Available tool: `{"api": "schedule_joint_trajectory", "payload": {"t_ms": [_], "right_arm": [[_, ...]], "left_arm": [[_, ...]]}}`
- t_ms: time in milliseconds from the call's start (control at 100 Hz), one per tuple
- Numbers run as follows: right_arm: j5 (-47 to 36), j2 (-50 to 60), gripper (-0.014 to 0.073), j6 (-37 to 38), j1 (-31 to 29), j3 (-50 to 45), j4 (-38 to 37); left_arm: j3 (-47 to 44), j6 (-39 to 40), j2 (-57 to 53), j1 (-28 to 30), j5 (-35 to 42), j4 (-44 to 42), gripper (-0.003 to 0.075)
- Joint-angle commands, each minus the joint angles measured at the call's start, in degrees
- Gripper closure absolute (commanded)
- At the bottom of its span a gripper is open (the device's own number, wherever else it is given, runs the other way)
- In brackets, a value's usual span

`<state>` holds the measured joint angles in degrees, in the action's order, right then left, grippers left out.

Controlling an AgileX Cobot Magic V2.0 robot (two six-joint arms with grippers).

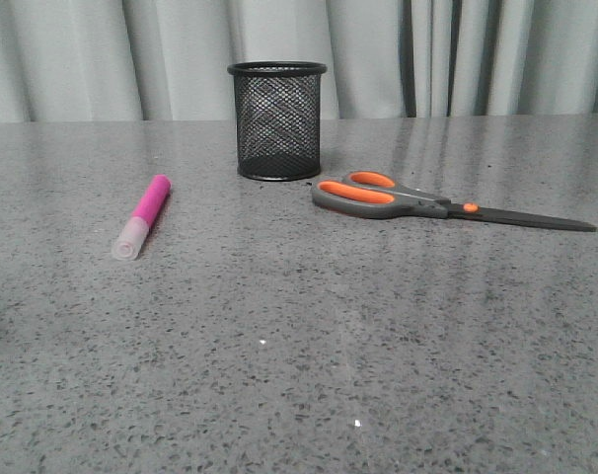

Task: Put pen and scissors into bin

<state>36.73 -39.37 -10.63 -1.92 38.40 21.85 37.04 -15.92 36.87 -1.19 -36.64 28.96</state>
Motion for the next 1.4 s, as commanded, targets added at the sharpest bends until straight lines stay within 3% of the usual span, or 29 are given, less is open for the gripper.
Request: {"api": "schedule_joint_trajectory", "payload": {"t_ms": [0,160,440,690,850,1390], "right_arm": [[-3.1,-0.6,0.0161,-0.8,-0.2,2.2,0.2],[-3.3,-0.6,0.0161,-1.1,-0.2,2.2,0.2],[-3.9,-0.6,0.0161,-1.1,-0.2,2.2,0.2],[-4.1,-0.6,0.0161,-1.5,-0.2,2.2,0.2],[-4.1,-0.6,0.0161,-1.9,-0.2,2.2,0.2],[-4.1,-0.6,0.0161,-2.3,-0.2,2.2,0.2]], "left_arm": [[2.3,-4.3,1.9,-0.1,1.4,4.0,0.0239],[5.7,-10.7,6.7,-0.1,-4.7,5.6,0.0295],[15.5,-11.0,19.8,-2.0,-13.8,5.6,0.0303],[21.5,-11.0,31.6,-13.3,-12.0,1.6,0.0303],[25.1,-9.2,39.0,-17.6,-10.6,-1.7,0.0303],[36.6,-1.5,55.4,-23.5,-10.4,-15.4,0.0303]]}}
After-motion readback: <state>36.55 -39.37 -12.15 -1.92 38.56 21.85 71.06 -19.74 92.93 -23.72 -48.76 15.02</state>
